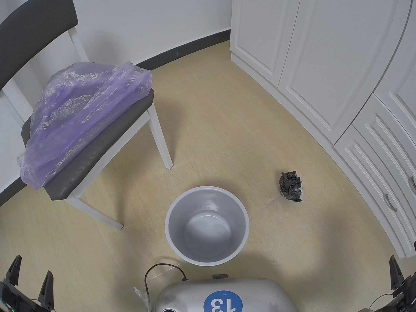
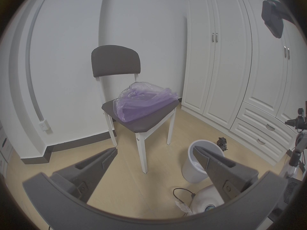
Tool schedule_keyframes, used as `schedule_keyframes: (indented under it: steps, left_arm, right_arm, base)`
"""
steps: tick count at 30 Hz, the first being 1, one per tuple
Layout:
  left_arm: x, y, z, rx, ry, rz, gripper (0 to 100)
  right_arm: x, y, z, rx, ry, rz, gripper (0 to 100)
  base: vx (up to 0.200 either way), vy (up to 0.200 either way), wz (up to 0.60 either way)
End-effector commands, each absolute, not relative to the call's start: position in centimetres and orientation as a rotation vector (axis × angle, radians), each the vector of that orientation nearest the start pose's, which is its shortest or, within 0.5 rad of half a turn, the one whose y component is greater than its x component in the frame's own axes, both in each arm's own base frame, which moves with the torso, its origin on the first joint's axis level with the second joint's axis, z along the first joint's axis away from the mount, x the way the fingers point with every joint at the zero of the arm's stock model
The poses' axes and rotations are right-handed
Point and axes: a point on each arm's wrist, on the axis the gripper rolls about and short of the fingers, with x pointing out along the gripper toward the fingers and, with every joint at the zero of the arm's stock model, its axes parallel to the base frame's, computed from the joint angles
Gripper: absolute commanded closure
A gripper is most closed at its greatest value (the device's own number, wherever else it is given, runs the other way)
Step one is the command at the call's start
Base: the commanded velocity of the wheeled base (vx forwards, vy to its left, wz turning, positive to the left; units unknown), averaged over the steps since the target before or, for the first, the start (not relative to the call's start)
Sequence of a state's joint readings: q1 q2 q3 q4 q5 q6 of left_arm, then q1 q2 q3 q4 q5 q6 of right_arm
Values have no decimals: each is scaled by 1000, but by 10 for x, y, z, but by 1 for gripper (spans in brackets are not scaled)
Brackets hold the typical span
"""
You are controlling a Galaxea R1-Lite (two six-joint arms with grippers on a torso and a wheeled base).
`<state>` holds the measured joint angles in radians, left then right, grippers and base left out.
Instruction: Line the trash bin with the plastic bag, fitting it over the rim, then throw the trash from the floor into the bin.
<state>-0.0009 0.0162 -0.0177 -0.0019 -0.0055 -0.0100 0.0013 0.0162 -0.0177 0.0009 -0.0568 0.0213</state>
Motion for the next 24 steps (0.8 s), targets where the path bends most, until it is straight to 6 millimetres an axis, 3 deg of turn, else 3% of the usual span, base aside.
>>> schedule_keyframes:
  steps: [1,3,4,5,7,11,13,14,15,17,18,21,23,24]
  left_arm:
    - [-23,0,77,-11,-11,-5,0]
    - [-28,0,100,-40,-144,-24,0]
    - [-35,-1,124,-87,-242,-57,0]
    - [-36,-1,130,-96,-258,-63,0]
    - [-40,1,164,-99,-276,-84,0]
    - [-34,1,192,22,-169,-35,0]
    - [-21,1,204,83,-74,-15,0]
    - [-21,1,204,83,-74,-15,0]
    - [-1,1,213,108,19,7,0]
    - [17,1,216,123,94,34,0]
    - [35,1,216,146,170,68,0]
    - [68,3,210,219,323,154,0]
    - [77,3,208,242,366,176,0]
    - [96,4,203,279,433,220,0]
  right_arm:
    - [-23,-1,75,31,-1,-63,0]
    - [-23,-2,76,34,-6,-69,0]
    - [-24,-2,82,42,-47,-73,0]
    - [-25,-2,86,44,-69,-71,0]
    - [-40,-1,135,68,-298,-17,0]
    - [-30,-1,172,56,-181,5,0]
    - [-6,0,189,47,-64,1,0]
    - [-6,0,189,47,-64,1,0]
    - [21,0,207,40,11,-9,0]
    - [44,0,222,42,36,-16,0]
    - [65,0,232,40,58,-18,0]
    - [102,1,236,22,101,-20,0]
    - [111,2,235,3,115,-16,0]
    - [132,3,227,-29,164,-6,0]
  base:
    - [0,0,0]
    - [0,0,0]
    - [0,0,0]
    - [0,0,0]
    - [0,0,0]
    - [0,0,0]
    - [0,0,0]
    - [0,0,0]
    - [0,0,0]
    - [0,0,0]
    - [0,0,0]
    - [0,0,0]
    - [0,0,0]
    - [0,0,0]
